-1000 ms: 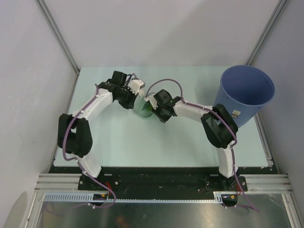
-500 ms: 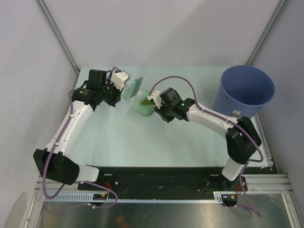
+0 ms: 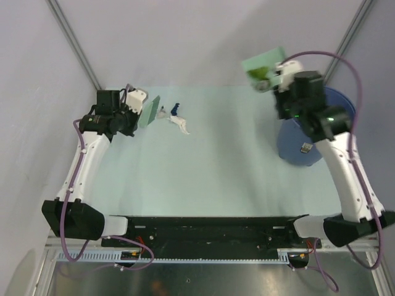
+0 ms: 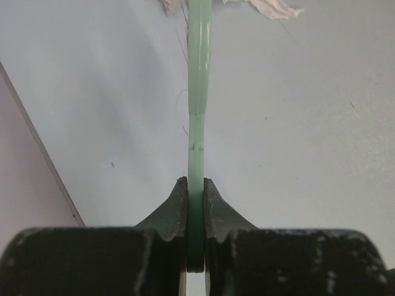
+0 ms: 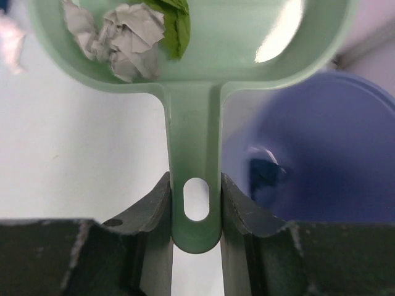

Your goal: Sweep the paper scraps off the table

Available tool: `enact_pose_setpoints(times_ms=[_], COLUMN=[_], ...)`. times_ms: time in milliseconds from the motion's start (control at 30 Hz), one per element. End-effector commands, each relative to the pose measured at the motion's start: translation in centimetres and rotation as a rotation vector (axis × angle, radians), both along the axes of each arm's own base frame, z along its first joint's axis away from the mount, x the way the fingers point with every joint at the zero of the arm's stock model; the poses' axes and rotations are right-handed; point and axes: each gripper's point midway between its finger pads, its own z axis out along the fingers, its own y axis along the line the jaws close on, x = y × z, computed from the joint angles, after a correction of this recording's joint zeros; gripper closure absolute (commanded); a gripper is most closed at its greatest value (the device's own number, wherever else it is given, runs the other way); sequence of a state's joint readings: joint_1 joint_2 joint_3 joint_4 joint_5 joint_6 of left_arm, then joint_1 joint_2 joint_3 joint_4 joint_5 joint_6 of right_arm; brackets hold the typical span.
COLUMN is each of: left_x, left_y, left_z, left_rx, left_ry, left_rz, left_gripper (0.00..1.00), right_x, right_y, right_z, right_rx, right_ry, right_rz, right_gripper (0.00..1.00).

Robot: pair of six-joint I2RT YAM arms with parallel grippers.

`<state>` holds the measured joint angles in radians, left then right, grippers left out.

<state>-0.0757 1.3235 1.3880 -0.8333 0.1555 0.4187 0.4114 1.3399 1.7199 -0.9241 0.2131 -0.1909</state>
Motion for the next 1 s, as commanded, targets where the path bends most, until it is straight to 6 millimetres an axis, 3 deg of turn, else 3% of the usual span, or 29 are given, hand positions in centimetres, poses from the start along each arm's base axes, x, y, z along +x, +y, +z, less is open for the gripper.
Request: enact_pose_setpoints(times_ms=[0,33,67,167,300,367,500,567,767,967], left_x=[-0.7,-0.8,-0.9,-1.2,-1.4,-1.5,-1.6,-1.7,-2.1,-2.3], left_y=[-0.4,-0.3,-0.3,-0.2,0.0,0.0,-0.1,-0.2,-0.1,-0.3], left_z=[1.4,1.5,1.6,2.0,2.1,2.2,2.4,2.4,2.6,2.1], left_rx=[-0.024,-0.023,-0.022,-0.016,-0.003,-0.003,-0.008,-0.015,-0.001,-0.007], left_ry=[-0.045,-0.048,-0.05,-0.06,-0.057,-0.054,-0.051,-0.048,-0.056,-0.043], left_rz=[-0.01,-0.009,-0.011,-0.017,-0.012,-0.014,-0.011,-0.012,-0.026,-0.038], left_gripper=[1.0,1.0,1.0,1.0,1.0,1.0,1.0,1.0,1.0,1.0], right_x=[-2.4,-2.5,-3.4,-4.5,-6.1,-7.3,-9.8,-10.7,-10.5,-10.4], right_y=[-7.5,-8.8,-11.9,-17.3,-20.0,-22.3,-25.1,-26.2,-25.4,-25.2], right_z=[2.2,2.8,3.7,4.1,4.1,3.9,1.6,0.2,2.3,3.1], right_rx=[0.081,0.09,0.073,-0.115,-0.385,-0.559,-0.877,-0.935,-1.048,-1.117], right_ry=[-0.011,-0.04,-0.083,-0.145,-0.182,-0.128,0.165,0.289,0.226,0.209], right_rz=[-0.16,-0.189,-0.286,-0.436,-0.464,-0.554,-0.626,-0.606,-0.554,-0.493], right_gripper=[1.0,1.0,1.0,1.0,1.0,1.0,1.0,1.0,1.0,1.0])
